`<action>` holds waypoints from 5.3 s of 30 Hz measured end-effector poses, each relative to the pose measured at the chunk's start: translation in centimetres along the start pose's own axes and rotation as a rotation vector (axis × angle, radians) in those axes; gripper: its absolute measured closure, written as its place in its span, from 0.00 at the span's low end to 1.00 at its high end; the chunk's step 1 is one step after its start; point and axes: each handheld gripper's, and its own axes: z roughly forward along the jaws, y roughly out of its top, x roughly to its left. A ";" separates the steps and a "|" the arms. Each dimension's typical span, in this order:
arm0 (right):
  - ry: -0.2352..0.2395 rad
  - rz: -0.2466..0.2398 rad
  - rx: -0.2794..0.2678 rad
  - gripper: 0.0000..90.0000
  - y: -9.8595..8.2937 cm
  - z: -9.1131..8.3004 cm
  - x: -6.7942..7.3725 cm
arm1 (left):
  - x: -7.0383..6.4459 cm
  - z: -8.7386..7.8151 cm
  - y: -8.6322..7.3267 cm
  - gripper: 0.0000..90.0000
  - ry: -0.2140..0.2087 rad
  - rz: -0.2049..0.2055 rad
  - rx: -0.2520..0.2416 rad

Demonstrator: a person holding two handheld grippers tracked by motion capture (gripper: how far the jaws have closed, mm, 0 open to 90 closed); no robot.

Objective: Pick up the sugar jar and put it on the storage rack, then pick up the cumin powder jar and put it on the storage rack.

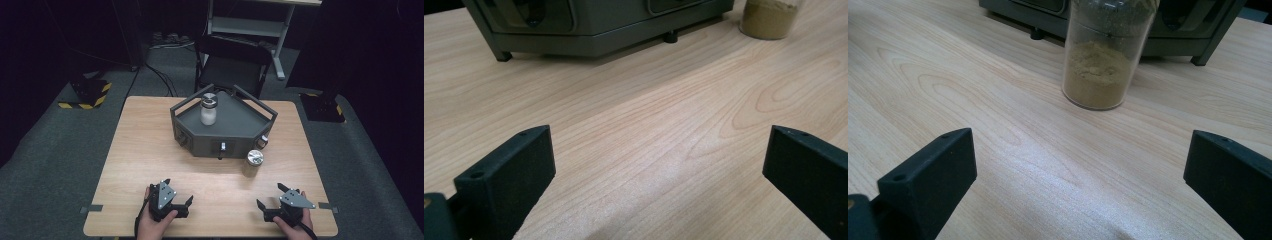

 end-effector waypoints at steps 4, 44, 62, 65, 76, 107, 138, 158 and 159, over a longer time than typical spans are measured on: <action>-0.006 0.002 -0.008 0.00 -0.1 -0.1 0.1 | -0.3 0.2 0.2 0.01 -0.004 0.011 0.010; -0.041 0.071 -0.115 0.00 2.9 -2.2 -1.4 | 0.5 -0.3 -0.2 0.01 -0.058 -0.011 -0.005; -0.038 0.068 -0.073 0.00 5.3 0.8 -1.5 | 0.6 -0.3 -0.1 0.01 -0.061 -0.011 0.001; -0.037 0.069 -0.069 0.00 5.6 1.6 -1.4 | 0.7 -0.3 -0.2 0.01 -0.065 -0.016 0.000; -0.051 0.068 -0.060 0.00 6.2 4.3 -1.2 | 0.8 -0.3 -0.1 0.01 -0.066 -0.007 0.003; -0.042 0.082 -0.118 0.30 5.5 7.5 -1.4 | 0.8 -0.4 -0.2 0.01 -0.059 -0.019 -0.002; -0.081 0.090 -0.198 0.39 4.8 6.7 -0.6 | 0.8 -0.4 -0.3 0.01 -0.059 -0.027 -0.002; -0.092 0.079 -0.244 0.39 6.3 3.6 -0.2 | 1.0 -0.4 -0.3 0.01 -0.065 -0.033 -0.003; -0.092 0.076 -0.247 0.39 6.4 3.5 -0.2 | 1.0 -0.4 -0.3 0.01 -0.065 -0.032 -0.003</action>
